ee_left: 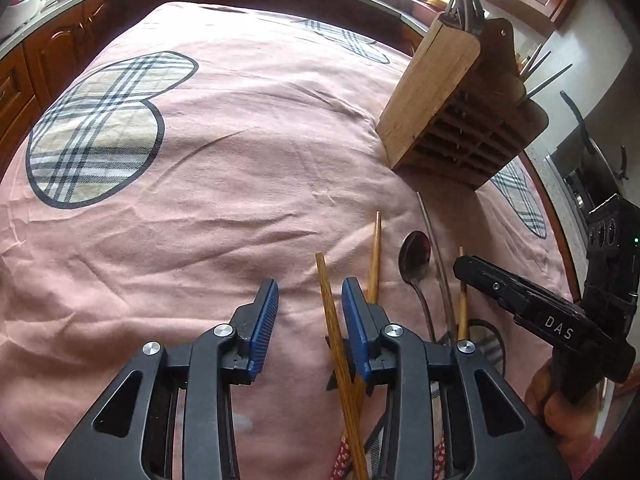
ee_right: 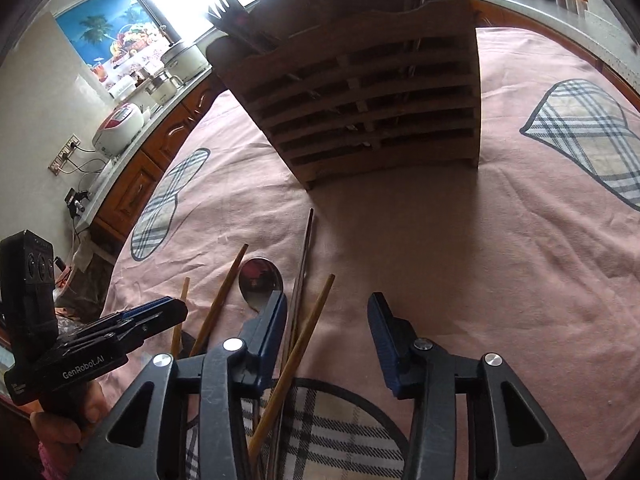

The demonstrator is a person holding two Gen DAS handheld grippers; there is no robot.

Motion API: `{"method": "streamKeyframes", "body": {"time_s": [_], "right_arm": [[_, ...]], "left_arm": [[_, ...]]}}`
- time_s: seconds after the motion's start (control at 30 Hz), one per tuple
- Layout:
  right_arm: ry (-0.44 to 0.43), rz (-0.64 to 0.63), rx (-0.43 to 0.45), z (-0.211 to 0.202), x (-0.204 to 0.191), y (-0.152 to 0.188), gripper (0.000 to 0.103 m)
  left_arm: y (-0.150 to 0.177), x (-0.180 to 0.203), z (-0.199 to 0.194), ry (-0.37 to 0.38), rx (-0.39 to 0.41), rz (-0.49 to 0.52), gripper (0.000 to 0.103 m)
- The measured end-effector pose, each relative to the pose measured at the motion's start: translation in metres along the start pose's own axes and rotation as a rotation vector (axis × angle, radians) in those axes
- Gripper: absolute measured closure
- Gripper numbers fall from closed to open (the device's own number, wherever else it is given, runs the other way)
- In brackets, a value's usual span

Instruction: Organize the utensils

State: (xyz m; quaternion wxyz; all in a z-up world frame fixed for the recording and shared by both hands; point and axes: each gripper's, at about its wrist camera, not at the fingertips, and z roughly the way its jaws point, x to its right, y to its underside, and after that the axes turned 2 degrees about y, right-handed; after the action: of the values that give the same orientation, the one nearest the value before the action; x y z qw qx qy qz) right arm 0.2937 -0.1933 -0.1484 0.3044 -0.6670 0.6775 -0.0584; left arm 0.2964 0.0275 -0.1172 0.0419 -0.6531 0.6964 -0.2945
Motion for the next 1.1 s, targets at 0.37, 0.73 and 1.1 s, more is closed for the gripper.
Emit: {"method": "streamKeyframes", "body": {"time_s": [0.37,0.73,1.1], "right_arm": [[0.039,-0.032,-0.027,0.008,-0.009,-0.009,0.092],[-0.029,-0.037,0.061,-0.043,-0.01,-0.01,0.098],[-0.056,-0.082,0.169,-0.101,-0.024,-0.013,0.098]], "left_arm": [[-0.012,0.001,0.008,-0.046,-0.016,0.054,0.097],[-0.003,-0.006,-0.054,0.032,0.088,-0.005,0.099],[0.002,0.023,-0.119,0.055,0.214,0.049,0.099]]}}
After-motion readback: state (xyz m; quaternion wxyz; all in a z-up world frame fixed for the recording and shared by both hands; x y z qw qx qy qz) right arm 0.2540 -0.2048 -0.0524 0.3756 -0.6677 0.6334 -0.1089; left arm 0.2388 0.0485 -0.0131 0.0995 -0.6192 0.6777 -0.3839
